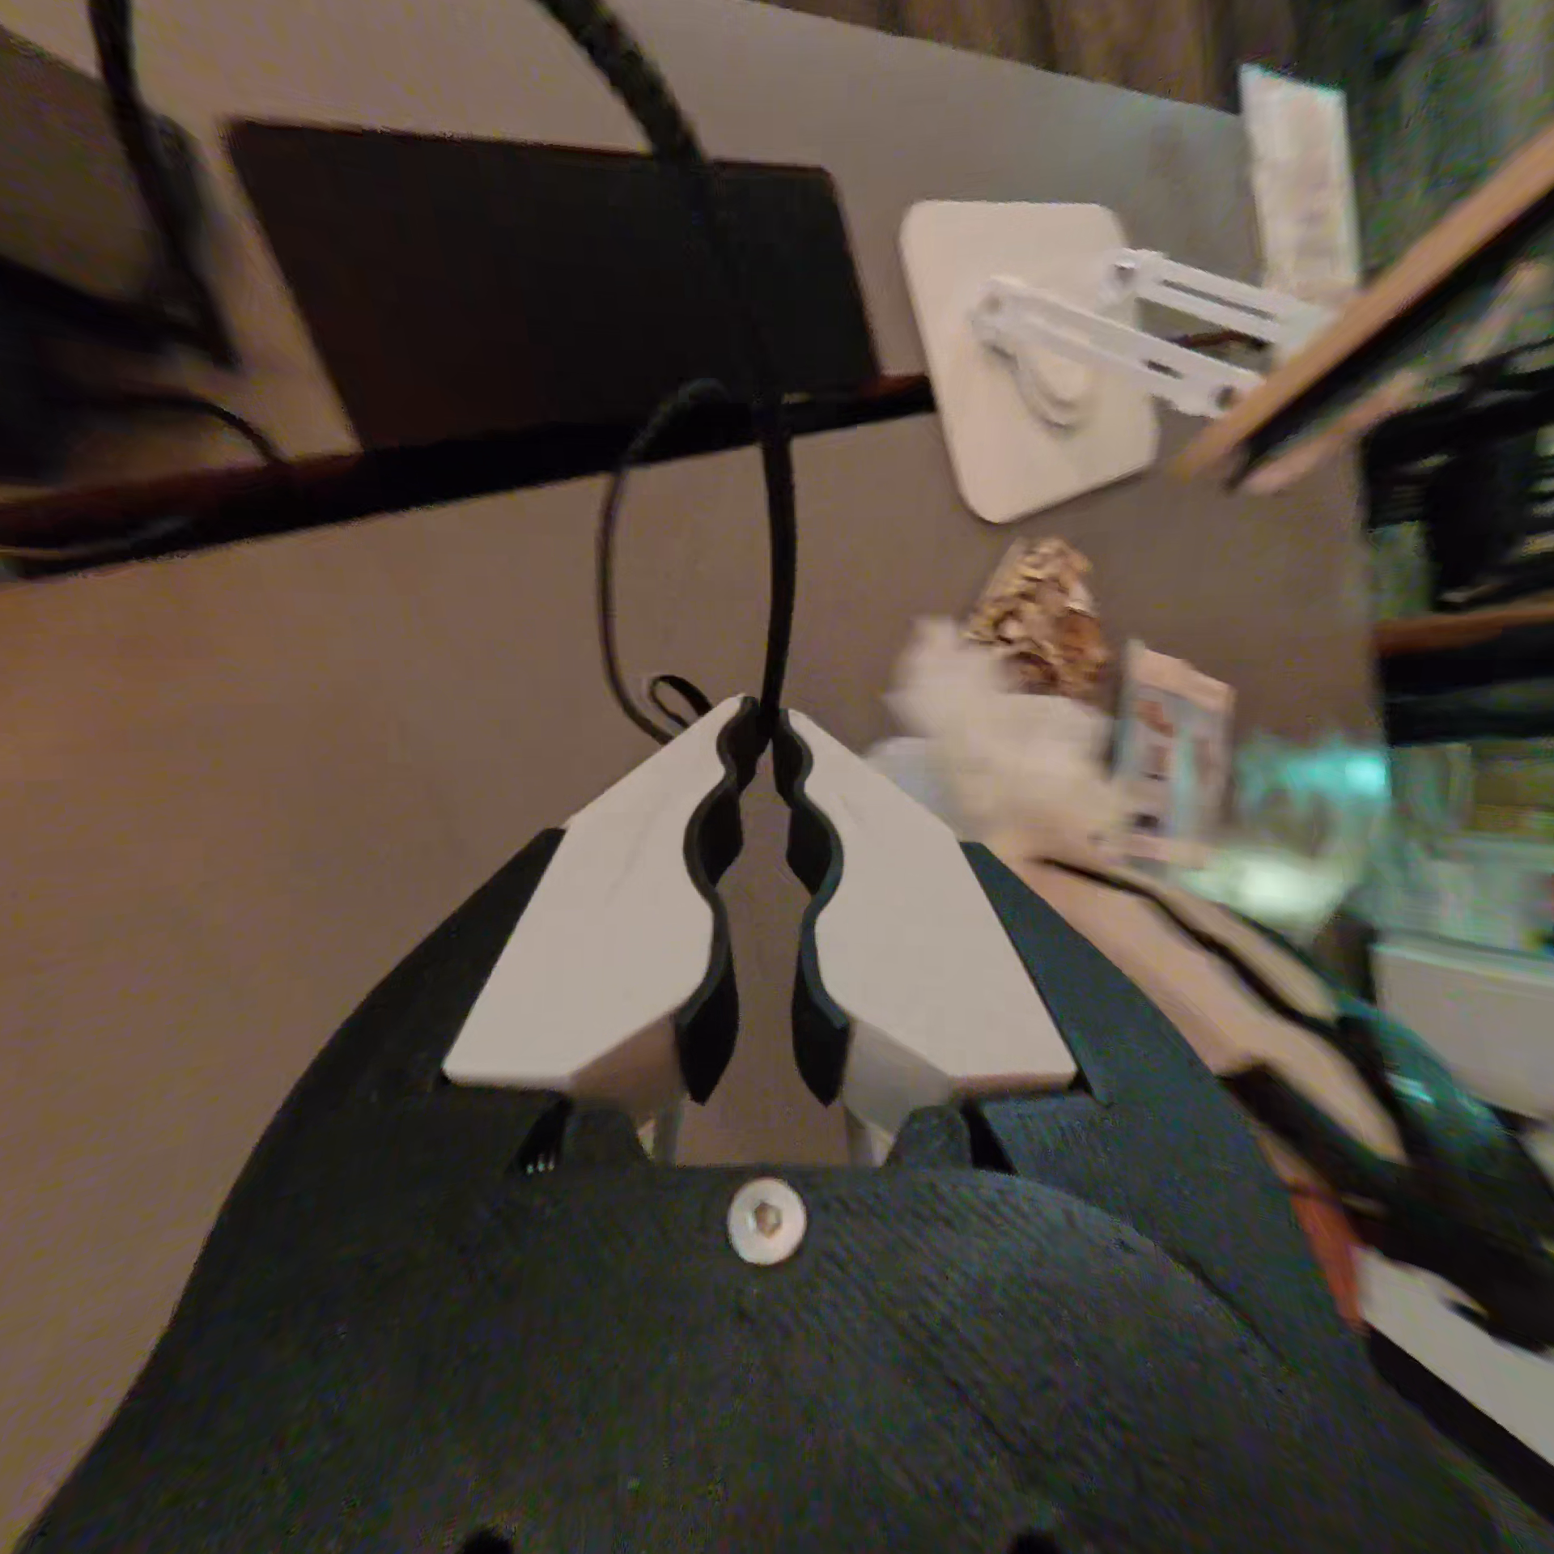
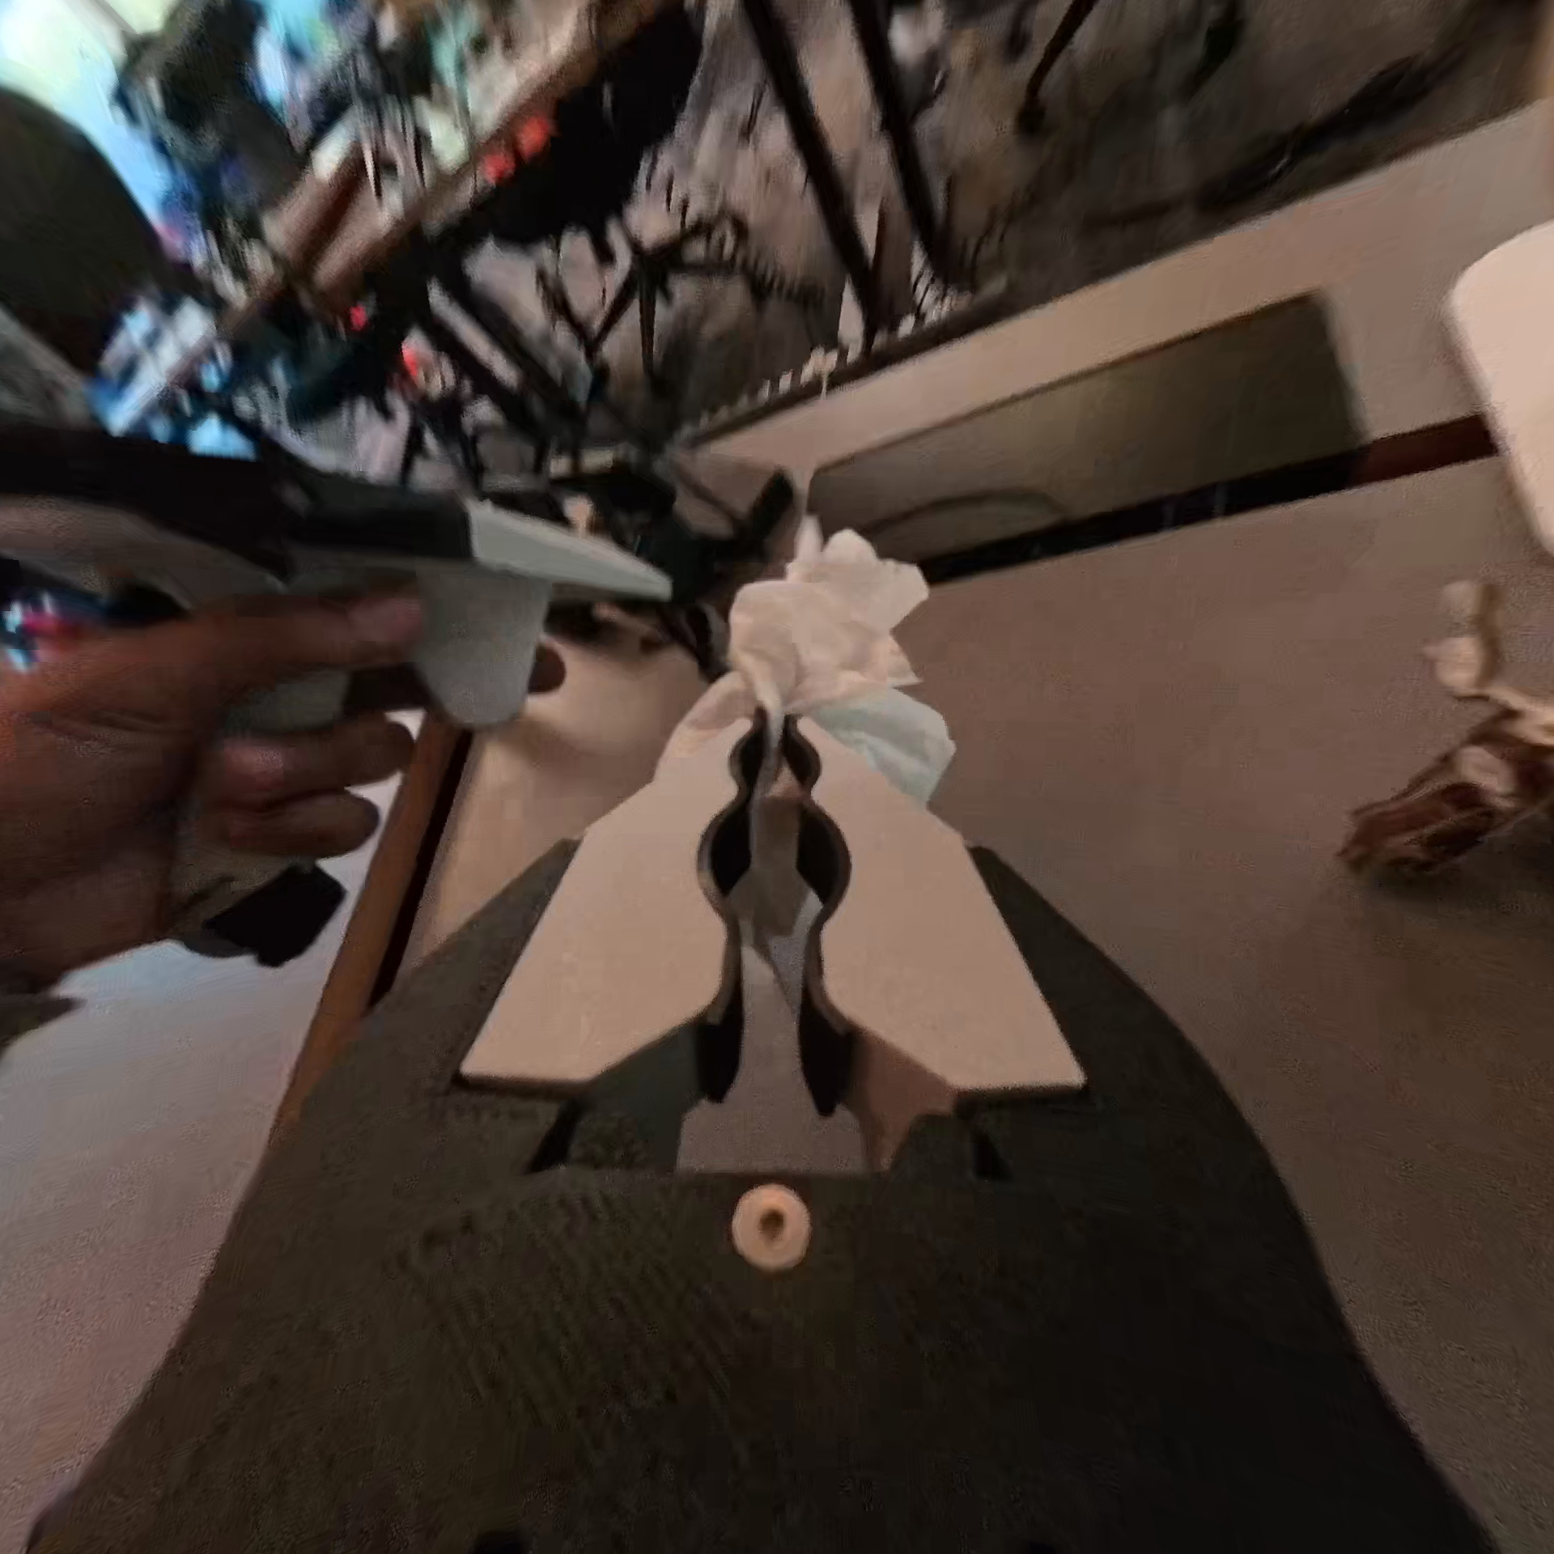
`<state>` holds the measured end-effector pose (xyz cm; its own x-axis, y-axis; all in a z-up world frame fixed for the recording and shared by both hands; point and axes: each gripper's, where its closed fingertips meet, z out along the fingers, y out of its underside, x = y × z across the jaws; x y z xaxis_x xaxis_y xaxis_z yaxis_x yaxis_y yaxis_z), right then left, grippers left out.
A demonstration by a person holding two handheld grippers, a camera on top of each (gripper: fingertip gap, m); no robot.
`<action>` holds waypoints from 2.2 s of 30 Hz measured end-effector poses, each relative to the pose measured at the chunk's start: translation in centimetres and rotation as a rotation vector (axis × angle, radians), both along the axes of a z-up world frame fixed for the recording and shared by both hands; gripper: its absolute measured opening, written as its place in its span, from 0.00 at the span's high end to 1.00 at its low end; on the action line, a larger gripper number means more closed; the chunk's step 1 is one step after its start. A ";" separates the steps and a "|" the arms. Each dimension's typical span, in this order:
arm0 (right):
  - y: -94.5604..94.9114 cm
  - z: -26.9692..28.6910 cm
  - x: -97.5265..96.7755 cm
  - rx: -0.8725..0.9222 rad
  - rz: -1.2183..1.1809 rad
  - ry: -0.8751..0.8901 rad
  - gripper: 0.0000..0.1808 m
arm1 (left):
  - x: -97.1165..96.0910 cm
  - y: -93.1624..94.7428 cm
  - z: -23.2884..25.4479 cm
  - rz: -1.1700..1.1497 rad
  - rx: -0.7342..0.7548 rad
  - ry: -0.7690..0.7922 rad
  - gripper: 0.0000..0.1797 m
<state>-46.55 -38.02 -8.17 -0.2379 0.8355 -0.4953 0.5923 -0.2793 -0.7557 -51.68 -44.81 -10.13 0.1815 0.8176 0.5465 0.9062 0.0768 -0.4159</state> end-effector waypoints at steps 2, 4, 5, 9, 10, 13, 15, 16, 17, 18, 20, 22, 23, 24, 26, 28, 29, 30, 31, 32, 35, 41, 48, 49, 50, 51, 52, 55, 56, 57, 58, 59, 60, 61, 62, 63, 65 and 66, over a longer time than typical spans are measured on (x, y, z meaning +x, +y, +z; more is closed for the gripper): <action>2.2 0.9 0.0 -0.062 -0.069 0.020 0.99 | -0.8 -1.1 -1.2 0.012 -0.007 -0.013 1.00; 2.7 0.0 0.7 -0.090 -0.039 -0.025 0.99 | -0.9 -0.3 -1.2 -0.015 0.087 -0.051 1.00; 2.5 -1.2 1.3 -0.070 -0.009 -0.066 0.99 | -0.9 0.3 -1.0 -0.049 0.110 -0.059 1.00; 2.6 -8.3 3.1 0.131 0.025 -0.190 0.99 | 0.0 2.9 -0.1 -0.228 0.165 -0.081 0.88; 2.9 -9.8 3.1 0.190 0.007 -0.189 0.99 | 0.1 2.9 0.0 -0.250 0.163 -0.088 0.83; 0.3 -13.4 3.8 0.271 0.021 -0.249 0.99 | -0.1 1.2 0.2 -0.249 0.125 -0.097 0.79; -5.7 -15.0 5.6 0.221 0.129 -0.323 0.99 | -0.2 -0.2 0.8 -0.233 0.124 -0.102 0.78; -9.2 -15.0 6.4 0.214 0.193 -0.299 0.99 | -0.1 -0.9 1.2 -0.222 0.128 -0.105 0.78; -13.0 -14.9 7.7 0.230 0.296 -0.276 0.99 | -0.1 -1.7 1.6 -0.206 0.129 -0.102 0.78; -17.0 -14.9 9.4 0.249 0.421 -0.253 0.99 | 0.0 -2.6 2.0 -0.185 0.126 -0.095 0.78; -24.3 -14.8 14.2 0.244 0.697 -0.237 0.99 | 0.5 -4.7 2.9 -0.133 0.117 -0.078 0.77; -28.9 -14.7 19.2 0.244 0.935 -0.214 0.98 | 1.3 -7.2 3.8 -0.072 0.087 -0.039 0.73; -29.4 -14.6 19.9 0.300 1.000 -0.152 0.98 | 1.8 -8.6 4.3 -0.045 0.044 0.001 0.70; -29.2 -14.6 19.6 0.347 1.034 -0.102 0.98 | 2.5 -10.1 4.8 -0.011 -0.012 0.049 0.69; -27.0 -14.6 16.5 0.380 0.972 -0.067 0.99 | 4.7 -12.4 6.0 0.044 -0.097 0.122 0.67; -22.0 -14.6 10.6 0.393 0.772 -0.077 0.98 | 7.4 -14.3 7.0 0.117 -0.149 0.175 0.67; -18.7 -14.7 7.6 0.389 0.649 -0.106 0.98 | 8.9 -15.2 7.3 0.160 -0.165 0.185 0.67; -15.1 -14.7 5.0 0.398 0.523 -0.134 0.98 | 10.5 -15.9 7.5 0.198 -0.169 0.187 0.67; -11.2 -14.7 3.0 0.422 0.405 -0.157 0.99 | 12.2 -16.5 7.5 0.220 -0.173 0.181 0.67; -7.4 -14.7 1.9 0.451 0.296 -0.179 0.99 | 13.9 -17.0 7.4 0.233 -0.188 0.170 0.67; 0.8 -14.7 2.4 0.480 0.087 -0.227 0.99 | 18.4 -18.1 6.8 0.231 -0.222 0.125 0.67; -10.0 -14.5 11.1 0.304 0.466 -0.223 0.99 | 23.4 -19.7 6.3 0.284 -0.202 0.075 0.67; -1.0 -14.5 3.4 0.367 0.193 -0.264 0.99 | 25.3 -20.8 7.9 0.259 -0.241 0.102 0.67; 0.4 -14.6 3.1 0.351 0.137 -0.276 0.99 | 25.5 -21.0 8.1 0.264 -0.246 0.109 0.67; 0.7 -14.5 3.3 0.335 0.105 -0.280 0.99 | 25.8 -21.3 8.3 0.274 -0.252 0.110 0.67; 0.0 -14.5 4.0 0.322 0.099 -0.280 0.99 | 26.2 -22.0 8.3 0.294 -0.283 0.107 0.67; -2.1 -14.5 5.3 0.297 0.146 -0.278 0.99 | 26.6 -23.1 8.3 0.320 -0.330 0.105 0.67; -13.6 -14.4 13.4 0.188 0.499 -0.260 0.99 | 27.6 -25.1 8.8 0.356 -0.399 0.121 0.67; -18.0 -14.4 17.8 0.173 0.679 -0.250 0.99 | 28.0 -25.6 9.0 0.363 -0.410 0.124 0.67; -21.9 -14.3 22.6 0.170 0.861 -0.242 0.99 | 28.3 -26.0 9.3 0.370 -0.415 0.126 0.67; -25.1 -14.2 27.6 0.163 1.038 -0.246 0.99 | 28.6 -26.4 9.6 0.378 -0.416 0.128 0.67; -27.5 -14.1 32.3 0.153 1.213 -0.255 0.99 | 28.8 -26.9 10.0 0.391 -0.420 0.131 0.67; -28.9 -14.1 35.9 0.168 1.367 -0.224 0.99 | 29.0 -27.4 10.4 0.407 -0.420 0.136 0.67; -29.8 -14.1 37.1 0.210 1.449 -0.147 0.99 | 29.2 -27.7 10.8 0.420 -0.412 0.141 0.67; -30.5 -14.1 36.4 0.236 1.457 -0.109 0.99 | 29.5 -27.9 11.2 0.431 -0.403 0.143 0.67; -31.0 -14.0 34.6 0.227 1.416 -0.139 0.99 | 29.8 -28.1 11.6 0.439 -0.395 0.144 0.67; -31.4 -14.1 27.8 0.183 1.214 -0.191 0.99 | 30.6 -28.2 12.2 0.445 -0.378 0.148 0.68; -31.0 -14.1 23.8 0.150 1.090 -0.218 0.99 | 31.1 -28.1 12.4 0.446 -0.372 0.149 0.68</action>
<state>-22.79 -68.98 -22.25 -0.7988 0.2885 -0.5279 0.5889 0.5543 -0.5882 -20.59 -72.95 2.27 -0.1709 0.9640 0.2039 0.7498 0.2615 -0.6078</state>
